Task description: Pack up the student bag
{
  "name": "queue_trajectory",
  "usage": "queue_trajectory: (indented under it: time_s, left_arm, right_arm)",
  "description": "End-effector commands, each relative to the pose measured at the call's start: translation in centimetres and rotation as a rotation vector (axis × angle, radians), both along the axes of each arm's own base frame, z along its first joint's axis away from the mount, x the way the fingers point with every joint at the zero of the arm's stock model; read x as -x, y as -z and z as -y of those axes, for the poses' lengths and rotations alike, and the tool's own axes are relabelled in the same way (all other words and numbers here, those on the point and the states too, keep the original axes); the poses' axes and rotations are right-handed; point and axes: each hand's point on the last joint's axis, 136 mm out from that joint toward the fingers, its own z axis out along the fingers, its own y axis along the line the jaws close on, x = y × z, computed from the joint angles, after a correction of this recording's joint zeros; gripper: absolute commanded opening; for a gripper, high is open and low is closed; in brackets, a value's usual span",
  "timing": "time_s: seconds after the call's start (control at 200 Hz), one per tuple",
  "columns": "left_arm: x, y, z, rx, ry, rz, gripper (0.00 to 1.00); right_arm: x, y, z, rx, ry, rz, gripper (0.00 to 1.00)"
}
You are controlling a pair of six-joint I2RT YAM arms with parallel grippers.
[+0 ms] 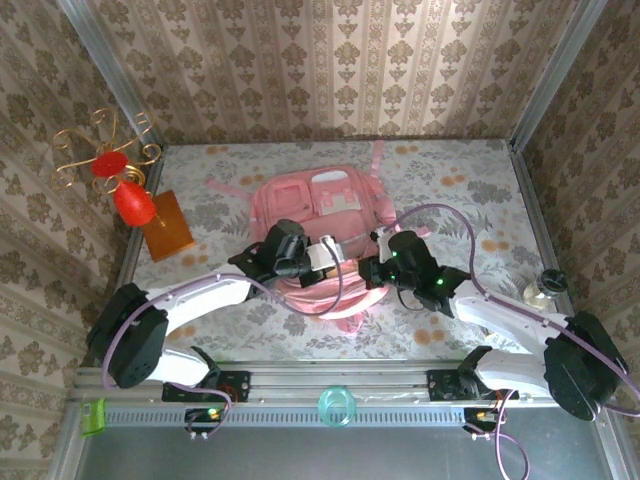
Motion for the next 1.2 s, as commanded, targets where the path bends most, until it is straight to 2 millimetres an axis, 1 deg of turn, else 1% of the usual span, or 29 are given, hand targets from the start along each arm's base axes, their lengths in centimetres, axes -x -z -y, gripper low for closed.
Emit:
queue_trajectory:
  time_s: [0.0,0.035,0.135,0.155,0.205,0.235,0.25,0.27,0.335,0.375,0.47,0.505,0.555,0.635,0.705,0.815,0.92,1.01,1.105,1.195]
  left_arm:
    - [1.0,-0.1,-2.6,0.015,0.078,0.027,0.00]
    - [0.8,-0.2,-3.2,0.034,0.065,0.030,0.00]
    - [-0.2,-0.4,-4.3,0.047,0.019,0.060,0.01]
    - [-0.4,-0.4,-4.3,0.043,0.016,0.061,0.06]
    - [-0.2,-0.7,-4.1,0.043,0.025,0.047,0.18]
    - [-0.1,-0.8,-3.8,0.045,0.028,0.037,0.27]
    - [0.0,-0.8,-3.7,0.044,0.030,0.032,0.33]
    - [0.2,-1.0,-3.5,0.045,0.032,0.031,0.39]
    - [0.9,-1.3,-2.9,0.042,0.043,0.039,0.52]
    - [1.3,-1.9,-2.4,0.052,0.047,0.052,0.57]
    - [1.8,-3.6,-1.1,0.091,0.040,0.063,0.62]
    - [1.9,-4.2,-0.6,0.100,0.034,0.060,0.62]
    - [1.8,-4.4,0.0,0.094,0.025,0.055,0.62]
    - [1.9,-3.8,0.8,0.054,0.028,0.039,0.59]
    - [2.0,-2.9,1.2,0.016,0.040,0.030,0.57]
    - [1.8,-1.6,1.1,-0.047,0.049,0.026,0.54]
    - [1.7,-0.9,0.8,-0.083,0.056,0.019,0.54]
    - [1.3,-0.7,0.6,-0.093,0.041,0.031,0.53]
    - [0.8,-0.2,0.2,-0.099,0.027,0.029,0.48]
    - [0.2,0.2,0.1,-0.107,0.017,0.035,0.39]
  right_arm:
    - [-0.5,0.8,2.9,0.059,0.071,-0.013,0.00]
    - [-0.7,0.3,2.5,0.043,0.061,-0.006,0.00]
    - [-0.8,-0.7,0.1,-0.032,-0.005,0.007,0.00]
    - [-0.7,-0.9,-0.4,-0.037,-0.018,0.010,0.00]
    - [-0.5,-1.2,-1.6,-0.034,-0.055,0.018,0.00]
    - [-0.3,-1.3,-2.1,-0.033,-0.072,0.021,0.00]
    - [-0.3,-1.4,-2.3,-0.035,-0.079,0.023,0.00]
    - [-0.2,-1.4,-2.7,-0.037,-0.089,0.024,0.00]
    - [0.0,-1.7,-3.4,-0.056,-0.105,0.032,0.00]
    - [0.1,-1.8,-3.7,-0.065,-0.111,0.037,0.00]
    - [0.5,-2.2,-4.5,-0.091,-0.132,0.048,0.00]
    - [0.6,-2.3,-4.8,-0.102,-0.140,0.049,0.00]
    - [0.7,-2.6,-5.2,-0.117,-0.151,0.055,0.00]
    - [0.8,-3.0,-5.5,-0.135,-0.163,0.068,0.00]
    - [0.9,-3.2,-5.6,-0.138,-0.171,0.074,0.00]
    - [1.0,-3.1,-5.5,-0.127,-0.175,0.076,0.00]
    - [1.0,-3.0,-5.5,-0.120,-0.177,0.080,0.00]
    - [0.9,-3.0,-5.5,-0.116,-0.177,0.082,0.00]
    - [0.9,-3.0,-5.6,-0.114,-0.183,0.080,0.00]
    - [0.9,-2.9,-5.7,-0.107,-0.191,0.079,0.00]
